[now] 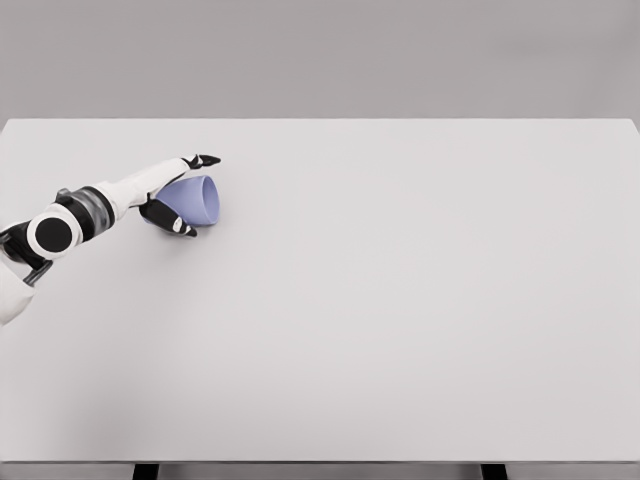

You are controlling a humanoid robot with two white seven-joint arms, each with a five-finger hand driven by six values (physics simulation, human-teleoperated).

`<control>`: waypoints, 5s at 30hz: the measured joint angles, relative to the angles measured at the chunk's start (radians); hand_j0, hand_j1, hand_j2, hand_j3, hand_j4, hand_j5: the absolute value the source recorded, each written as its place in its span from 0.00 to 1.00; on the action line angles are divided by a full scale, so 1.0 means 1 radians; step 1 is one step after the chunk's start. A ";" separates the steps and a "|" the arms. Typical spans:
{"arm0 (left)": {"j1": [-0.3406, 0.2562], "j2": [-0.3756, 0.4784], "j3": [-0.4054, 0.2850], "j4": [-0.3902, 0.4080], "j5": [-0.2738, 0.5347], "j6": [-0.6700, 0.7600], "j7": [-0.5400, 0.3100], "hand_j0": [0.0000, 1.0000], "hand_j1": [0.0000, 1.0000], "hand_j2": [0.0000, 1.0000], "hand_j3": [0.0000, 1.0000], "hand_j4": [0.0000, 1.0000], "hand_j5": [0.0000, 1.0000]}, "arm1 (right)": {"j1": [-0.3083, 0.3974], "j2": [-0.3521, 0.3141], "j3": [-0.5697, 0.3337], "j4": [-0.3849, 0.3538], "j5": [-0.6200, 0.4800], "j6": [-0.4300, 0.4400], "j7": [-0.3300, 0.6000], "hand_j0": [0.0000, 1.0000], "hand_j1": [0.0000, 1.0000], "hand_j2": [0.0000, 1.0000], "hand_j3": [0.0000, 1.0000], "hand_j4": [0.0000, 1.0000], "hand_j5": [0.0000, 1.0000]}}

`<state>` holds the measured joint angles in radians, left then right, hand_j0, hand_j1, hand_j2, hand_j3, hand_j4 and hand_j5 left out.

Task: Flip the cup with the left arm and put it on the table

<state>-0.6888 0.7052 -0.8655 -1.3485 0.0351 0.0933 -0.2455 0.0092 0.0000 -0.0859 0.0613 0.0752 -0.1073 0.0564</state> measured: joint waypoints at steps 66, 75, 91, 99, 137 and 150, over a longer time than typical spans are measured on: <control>0.100 -0.046 0.282 -0.060 0.213 -0.038 0.004 0.79 0.79 0.79 0.79 0.79 0.79 | 0.000 0.000 0.000 0.000 0.000 0.000 0.000 1.00 1.00 1.00 1.00 1.00 1.00; 0.147 -0.088 0.364 -0.060 0.247 -0.052 0.005 0.80 0.80 0.80 0.80 0.80 0.80 | 0.000 0.000 0.000 0.000 0.000 0.000 0.000 1.00 1.00 1.00 1.00 1.00 1.00; 0.238 -0.211 0.507 -0.048 0.258 -0.067 0.005 0.81 0.81 0.81 0.81 0.81 0.81 | 0.000 0.000 0.000 0.000 0.000 0.000 0.000 1.00 1.00 1.00 1.00 1.00 1.00; 0.278 -0.258 0.552 -0.049 0.260 -0.065 0.005 0.81 0.81 0.81 0.81 0.81 0.81 | 0.000 0.000 0.000 0.000 0.000 0.000 0.000 1.00 1.00 1.00 1.00 1.00 1.00; 0.365 -0.359 0.647 -0.041 0.259 -0.062 0.006 0.96 0.96 0.96 0.96 0.96 0.96 | 0.000 0.000 0.000 0.000 0.000 0.000 0.000 1.00 1.00 1.00 1.00 1.00 1.00; 0.364 -0.357 0.647 -0.042 0.259 -0.060 0.006 1.00 1.00 1.00 1.00 1.00 1.00 | 0.000 0.000 0.000 0.000 0.000 0.000 0.000 1.00 1.00 1.00 1.00 1.00 1.00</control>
<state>-0.3252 0.3481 -0.2181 -1.3909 0.2937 0.0336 -0.2393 0.0092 0.0000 -0.0859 0.0613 0.0752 -0.1073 0.0564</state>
